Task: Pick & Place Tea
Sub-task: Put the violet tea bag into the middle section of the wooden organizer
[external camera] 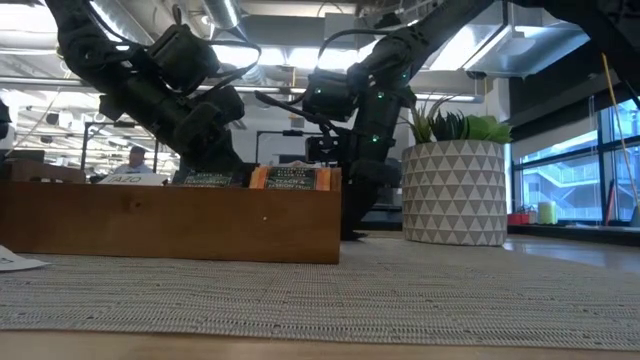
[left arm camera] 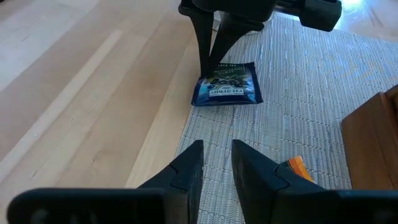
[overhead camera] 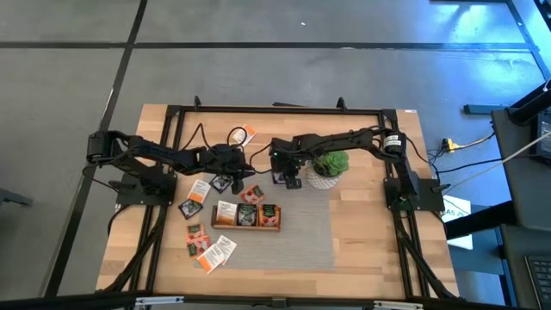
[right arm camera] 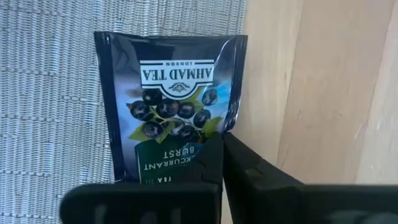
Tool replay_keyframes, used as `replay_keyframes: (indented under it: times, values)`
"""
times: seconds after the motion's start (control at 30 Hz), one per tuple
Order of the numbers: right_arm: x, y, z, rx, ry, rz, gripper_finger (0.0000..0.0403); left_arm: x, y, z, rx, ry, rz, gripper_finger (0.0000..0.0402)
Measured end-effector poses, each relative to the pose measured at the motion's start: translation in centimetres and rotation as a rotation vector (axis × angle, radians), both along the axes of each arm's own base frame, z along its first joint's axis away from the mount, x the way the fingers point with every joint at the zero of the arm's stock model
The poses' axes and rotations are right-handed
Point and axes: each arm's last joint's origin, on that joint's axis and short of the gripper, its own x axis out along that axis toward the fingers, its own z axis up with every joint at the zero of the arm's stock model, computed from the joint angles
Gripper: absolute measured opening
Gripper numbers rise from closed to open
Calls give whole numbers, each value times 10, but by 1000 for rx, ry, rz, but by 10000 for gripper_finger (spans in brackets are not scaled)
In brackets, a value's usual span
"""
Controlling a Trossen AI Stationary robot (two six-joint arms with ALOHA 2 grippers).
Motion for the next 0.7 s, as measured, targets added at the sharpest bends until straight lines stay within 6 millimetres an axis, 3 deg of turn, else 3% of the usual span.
replay_keyframes:
  times: [0.23, 0.37, 0.7]
  values:
    - [6, -2, 16, -19, -20, -9, 4, 0, 0, 0, 0, -1, 0, 82]
    - [12, -6, 33, -119, -68, -18, 3, 0, 0, 0, -24, -5, 16, 84]
    - [16, -3, 35, -207, -83, -6, 2, 1, 4, 3, -148, -58, 113, 84]
